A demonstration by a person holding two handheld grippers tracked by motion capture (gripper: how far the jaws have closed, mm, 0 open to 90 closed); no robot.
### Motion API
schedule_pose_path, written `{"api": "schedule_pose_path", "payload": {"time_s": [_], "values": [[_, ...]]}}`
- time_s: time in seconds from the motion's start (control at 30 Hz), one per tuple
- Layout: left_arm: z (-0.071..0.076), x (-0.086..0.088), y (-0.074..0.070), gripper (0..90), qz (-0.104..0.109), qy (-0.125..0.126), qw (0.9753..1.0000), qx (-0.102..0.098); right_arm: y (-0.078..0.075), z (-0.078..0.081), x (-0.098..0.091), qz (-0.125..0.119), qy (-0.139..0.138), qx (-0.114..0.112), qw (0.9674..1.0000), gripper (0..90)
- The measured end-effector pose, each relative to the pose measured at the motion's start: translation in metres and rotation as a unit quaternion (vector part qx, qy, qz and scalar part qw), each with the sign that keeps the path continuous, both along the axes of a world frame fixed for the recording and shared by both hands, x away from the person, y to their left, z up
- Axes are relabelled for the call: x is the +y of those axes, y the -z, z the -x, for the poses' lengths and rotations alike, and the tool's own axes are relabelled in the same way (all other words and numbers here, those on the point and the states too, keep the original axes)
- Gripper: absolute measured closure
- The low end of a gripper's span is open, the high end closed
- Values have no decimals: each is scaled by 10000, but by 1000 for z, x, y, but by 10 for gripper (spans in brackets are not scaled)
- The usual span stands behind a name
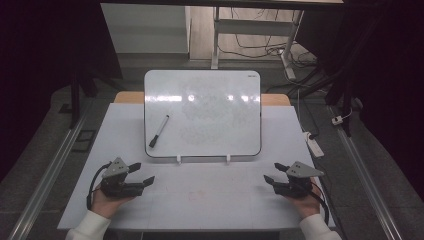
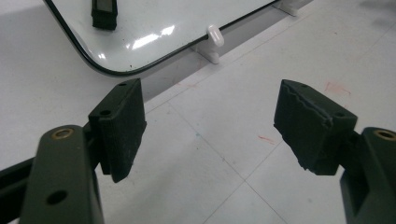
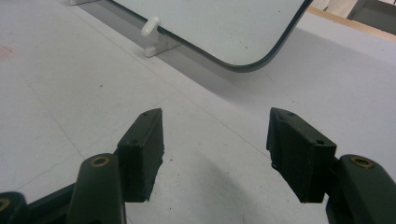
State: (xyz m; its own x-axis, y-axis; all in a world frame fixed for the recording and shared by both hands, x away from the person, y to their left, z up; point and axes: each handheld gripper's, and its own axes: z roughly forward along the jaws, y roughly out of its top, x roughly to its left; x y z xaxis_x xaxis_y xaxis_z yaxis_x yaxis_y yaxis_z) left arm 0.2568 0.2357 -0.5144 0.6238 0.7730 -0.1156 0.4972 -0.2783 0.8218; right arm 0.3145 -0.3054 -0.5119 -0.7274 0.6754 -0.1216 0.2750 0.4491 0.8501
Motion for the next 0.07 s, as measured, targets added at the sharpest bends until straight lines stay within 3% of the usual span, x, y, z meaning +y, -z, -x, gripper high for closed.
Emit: {"api": "schedule_pose_path", "payload": {"time_s": [0.07], "values": [[0,0,0,256,-9,6,10000,3,0,0,0,4,2,-1,10000,366]]}}
